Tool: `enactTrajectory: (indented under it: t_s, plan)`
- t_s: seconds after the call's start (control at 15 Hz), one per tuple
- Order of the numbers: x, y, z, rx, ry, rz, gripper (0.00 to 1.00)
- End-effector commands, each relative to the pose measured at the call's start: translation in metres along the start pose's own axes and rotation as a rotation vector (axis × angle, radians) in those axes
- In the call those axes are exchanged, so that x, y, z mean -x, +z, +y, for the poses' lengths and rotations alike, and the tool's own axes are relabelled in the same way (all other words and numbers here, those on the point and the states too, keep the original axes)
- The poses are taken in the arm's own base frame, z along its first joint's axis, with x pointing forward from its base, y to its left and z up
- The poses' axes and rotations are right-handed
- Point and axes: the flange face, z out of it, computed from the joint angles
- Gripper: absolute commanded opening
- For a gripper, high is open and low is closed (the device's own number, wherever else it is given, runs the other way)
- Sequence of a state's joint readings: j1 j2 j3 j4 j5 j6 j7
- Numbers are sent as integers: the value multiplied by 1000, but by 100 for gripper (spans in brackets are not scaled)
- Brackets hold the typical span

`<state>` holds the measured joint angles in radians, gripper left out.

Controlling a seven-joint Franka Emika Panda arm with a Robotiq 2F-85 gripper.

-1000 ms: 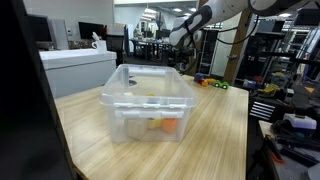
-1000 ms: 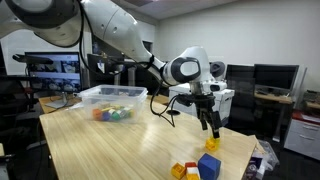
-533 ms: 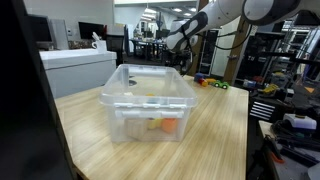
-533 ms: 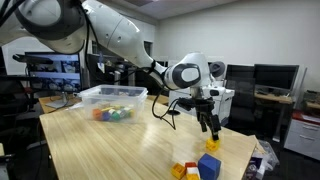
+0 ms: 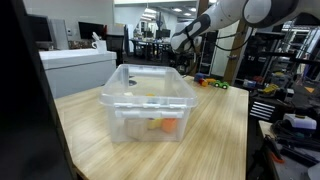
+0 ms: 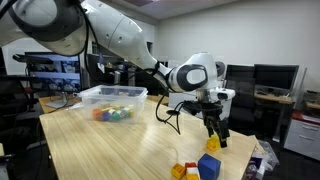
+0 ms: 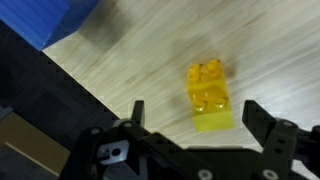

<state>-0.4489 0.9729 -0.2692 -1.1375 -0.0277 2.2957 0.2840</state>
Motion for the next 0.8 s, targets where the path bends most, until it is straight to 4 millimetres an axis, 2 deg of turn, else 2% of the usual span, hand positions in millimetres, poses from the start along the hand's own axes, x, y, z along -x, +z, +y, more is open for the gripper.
enactTrajectory:
  t_s: [0.0,0.07,0.13,0.2,0.27,0.73]
  plan:
    - [0,3,1,-13,21,-12,100]
    - [2,4,-1,-14,19,-14,96]
    - [3,5,-3,-16,17,-16,79]
    - [4,5,-5,-21,13,-19,71]
    - [5,5,-7,-24,10,-20,69]
    - [7,-8,-16,-52,-10,-15,20]
